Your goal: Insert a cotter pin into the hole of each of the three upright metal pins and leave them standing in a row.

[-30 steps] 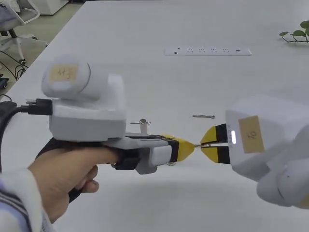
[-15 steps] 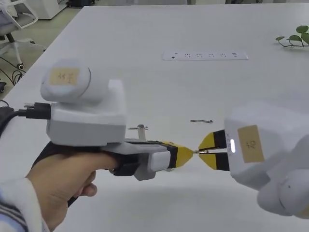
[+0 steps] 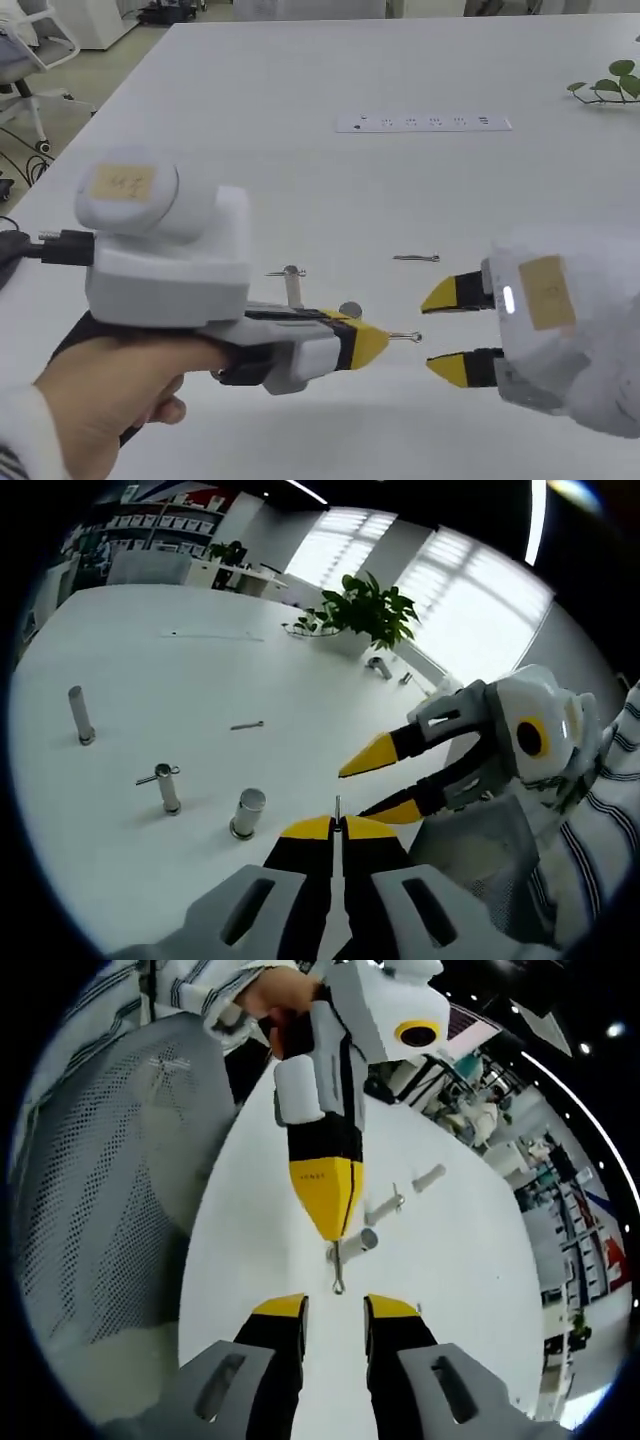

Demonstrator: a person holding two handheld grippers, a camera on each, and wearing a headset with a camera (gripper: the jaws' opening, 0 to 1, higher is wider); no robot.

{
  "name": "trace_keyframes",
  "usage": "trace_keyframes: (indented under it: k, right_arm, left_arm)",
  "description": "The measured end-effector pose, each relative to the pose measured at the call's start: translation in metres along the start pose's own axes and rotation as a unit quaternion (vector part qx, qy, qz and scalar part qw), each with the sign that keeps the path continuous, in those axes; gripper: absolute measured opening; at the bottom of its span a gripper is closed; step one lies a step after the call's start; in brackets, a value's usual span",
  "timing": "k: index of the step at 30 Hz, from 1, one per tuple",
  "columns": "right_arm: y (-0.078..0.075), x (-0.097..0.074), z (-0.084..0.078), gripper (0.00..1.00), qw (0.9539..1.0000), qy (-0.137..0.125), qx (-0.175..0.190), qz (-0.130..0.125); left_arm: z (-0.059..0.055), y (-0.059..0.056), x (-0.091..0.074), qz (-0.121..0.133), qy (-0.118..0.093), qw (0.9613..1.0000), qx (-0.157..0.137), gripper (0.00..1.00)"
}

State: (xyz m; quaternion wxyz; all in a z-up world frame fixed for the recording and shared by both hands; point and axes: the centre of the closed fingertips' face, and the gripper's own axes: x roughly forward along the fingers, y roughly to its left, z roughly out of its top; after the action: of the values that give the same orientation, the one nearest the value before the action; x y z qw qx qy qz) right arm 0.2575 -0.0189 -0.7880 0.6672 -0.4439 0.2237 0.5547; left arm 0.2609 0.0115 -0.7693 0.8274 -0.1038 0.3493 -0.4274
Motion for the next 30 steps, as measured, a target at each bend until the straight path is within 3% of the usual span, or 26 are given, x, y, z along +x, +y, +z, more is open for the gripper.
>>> trace_keyframes:
  k: [1, 4, 9, 11, 14, 17, 30]
  right_arm:
    - [0.002, -0.001, -0.001, 0.25, 0.9995, -0.009, 0.026, 0.015]
    - [0.003, -0.004, -0.001, 0.26, 0.9972, -0.032, 0.063, 0.027]
    - [0.008, -0.010, -0.003, 0.28, 0.9868, -0.064, 0.131, 0.070]
    - [0.011, -0.013, -0.001, 0.28, 0.9806, -0.078, 0.155, 0.091]
    - [0.010, -0.017, 0.001, 0.27, 0.9756, -0.097, 0.168, 0.103]
    - [0.013, -0.019, 0.003, 0.27, 0.9702, -0.105, 0.182, 0.121]
    - [0.021, -0.022, 0.020, 0.16, 0.9567, -0.143, 0.199, 0.156]
  left_arm:
    - [0.000, -0.002, -0.001, -0.006, -0.001, 1.0000, 0.004, 0.00]
    - [0.002, -0.004, -0.002, -0.011, -0.003, 0.9998, 0.018, 0.00]
    - [0.004, -0.014, -0.005, -0.045, -0.010, 0.9958, 0.078, 0.00]
    - [0.003, -0.017, -0.007, -0.054, -0.007, 0.9944, 0.091, 0.00]
    - [0.002, -0.021, -0.009, -0.067, -0.005, 0.9906, 0.119, 0.00]
    - [0.004, -0.024, -0.010, -0.078, -0.009, 0.9900, 0.117, 0.00]
    - [0.007, -0.036, -0.015, -0.119, -0.018, 0.9792, 0.163, 0.00]
